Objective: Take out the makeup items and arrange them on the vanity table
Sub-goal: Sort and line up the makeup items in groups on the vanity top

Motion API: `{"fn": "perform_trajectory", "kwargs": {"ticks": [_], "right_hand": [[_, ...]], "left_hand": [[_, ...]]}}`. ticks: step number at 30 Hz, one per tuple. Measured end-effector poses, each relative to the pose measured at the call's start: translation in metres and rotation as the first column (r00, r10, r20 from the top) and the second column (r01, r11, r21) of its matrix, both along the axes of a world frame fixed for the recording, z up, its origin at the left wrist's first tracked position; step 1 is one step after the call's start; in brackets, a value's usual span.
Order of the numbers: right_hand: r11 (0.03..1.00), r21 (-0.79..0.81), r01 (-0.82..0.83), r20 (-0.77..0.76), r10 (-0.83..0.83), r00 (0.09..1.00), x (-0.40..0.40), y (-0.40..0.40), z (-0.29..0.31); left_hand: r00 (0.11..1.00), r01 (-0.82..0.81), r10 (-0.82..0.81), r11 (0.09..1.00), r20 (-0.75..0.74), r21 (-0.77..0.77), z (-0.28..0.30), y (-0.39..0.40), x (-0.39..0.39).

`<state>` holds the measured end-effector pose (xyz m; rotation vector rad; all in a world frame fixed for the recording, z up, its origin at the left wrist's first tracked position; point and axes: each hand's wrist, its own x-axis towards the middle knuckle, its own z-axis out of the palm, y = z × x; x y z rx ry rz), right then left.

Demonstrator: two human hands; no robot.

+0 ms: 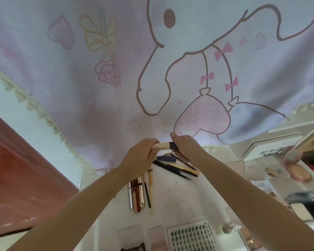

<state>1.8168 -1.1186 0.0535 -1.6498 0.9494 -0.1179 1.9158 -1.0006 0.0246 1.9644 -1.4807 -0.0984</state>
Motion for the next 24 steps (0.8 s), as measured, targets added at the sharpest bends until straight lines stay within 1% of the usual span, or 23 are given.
{"fn": "perform_trajectory", "kwargs": {"ticks": [1,2,4,6,7,8,9,10,11,12,13,14,15,16,17,18,19,20,22,24], "right_hand": [[0.999,-0.017,0.029,0.028,-0.029,0.999,0.001,0.003,0.002],[0.996,-0.081,0.048,0.059,-0.043,0.997,0.003,0.006,0.004],[0.959,-0.276,0.058,0.126,-0.024,0.992,0.003,0.011,0.006],[0.909,-0.407,0.090,0.191,-0.011,0.981,0.000,0.011,0.010],[0.877,-0.471,0.101,0.215,0.003,0.977,-0.003,0.010,0.012],[0.825,-0.555,0.108,0.229,0.026,0.973,-0.007,0.008,0.013],[0.759,-0.643,0.107,0.233,0.060,0.971,-0.010,0.007,0.015],[0.692,-0.714,0.105,0.238,0.099,0.966,-0.012,0.005,0.016],[0.643,-0.757,0.113,0.253,0.130,0.959,-0.014,0.004,0.018],[0.613,-0.781,0.120,0.263,0.148,0.953,-0.016,0.002,0.020],[0.610,-0.782,0.125,0.270,0.151,0.951,-0.018,-0.001,0.021],[0.636,-0.762,0.124,0.275,0.144,0.950,-0.019,-0.005,0.021],[0.703,-0.701,0.115,0.284,0.128,0.950,-0.021,-0.010,0.023],[0.789,-0.606,0.100,0.304,0.114,0.946,-0.023,-0.014,0.025],[0.862,-0.501,0.077,0.320,0.102,0.942,-0.025,-0.017,0.028],[0.910,-0.413,0.032,0.311,0.108,0.944,-0.027,-0.020,0.031],[0.933,-0.359,-0.036,0.268,0.140,0.953,-0.030,-0.021,0.034],[0.935,-0.337,-0.109,0.200,0.184,0.962,-0.030,-0.022,0.036],[0.906,-0.370,-0.204,0.044,0.236,0.971,-0.030,-0.022,0.037],[0.901,-0.388,-0.193,0.003,0.211,0.977,-0.029,-0.019,0.037]], "left_hand": [[0.999,-0.031,0.032,0.999,0.029,-0.034,0.004,-0.001,-0.003],[0.996,-0.071,0.075,0.995,0.050,-0.074,0.009,-0.003,-0.005],[0.978,-0.147,0.162,0.982,0.133,-0.120,0.020,-0.008,-0.005],[0.958,-0.198,0.209,0.977,0.197,-0.079,0.032,-0.015,-0.005],[0.960,-0.224,0.230,0.973,0.160,-0.052,0.036,-0.019,-0.004],[0.964,-0.265,0.265,0.964,0.032,-0.021,0.038,-0.023,-0.005],[0.943,-0.299,0.298,0.954,-0.148,0.014,0.041,-0.027,-0.009],[0.893,-0.316,0.316,0.947,-0.321,0.053,0.042,-0.031,-0.013],[0.839,-0.319,0.318,0.945,-0.442,0.075,0.043,-0.034,-0.018],[0.791,-0.304,0.311,0.947,-0.527,0.102,0.043,-0.036,-0.021],[0.750,-0.262,0.290,0.956,-0.595,0.136,0.044,-0.037,-0.023],[0.729,-0.193,0.253,0.968,-0.636,0.164,0.046,-0.035,-0.023],[0.744,-0.108,0.202,0.977,-0.637,0.185,0.047,-0.031,-0.022],[0.795,-0.012,0.129,0.980,-0.592,0.197,0.047,-0.026,-0.021],[0.856,0.076,0.045,0.974,-0.514,0.212,0.047,-0.023,-0.018],[0.914,0.139,-0.034,0.962,-0.404,0.234,0.046,-0.020,-0.016],[0.955,0.166,-0.089,0.950,-0.282,0.263,0.046,-0.018,-0.014],[0.980,0.162,-0.119,0.942,-0.159,0.293,0.046,-0.017,-0.011],[0.990,0.112,-0.133,0.944,0.047,0.309,0.051,-0.016,-0.008],[0.978,0.075,-0.127,0.957,0.169,0.282,0.054,-0.015,-0.005]]}}
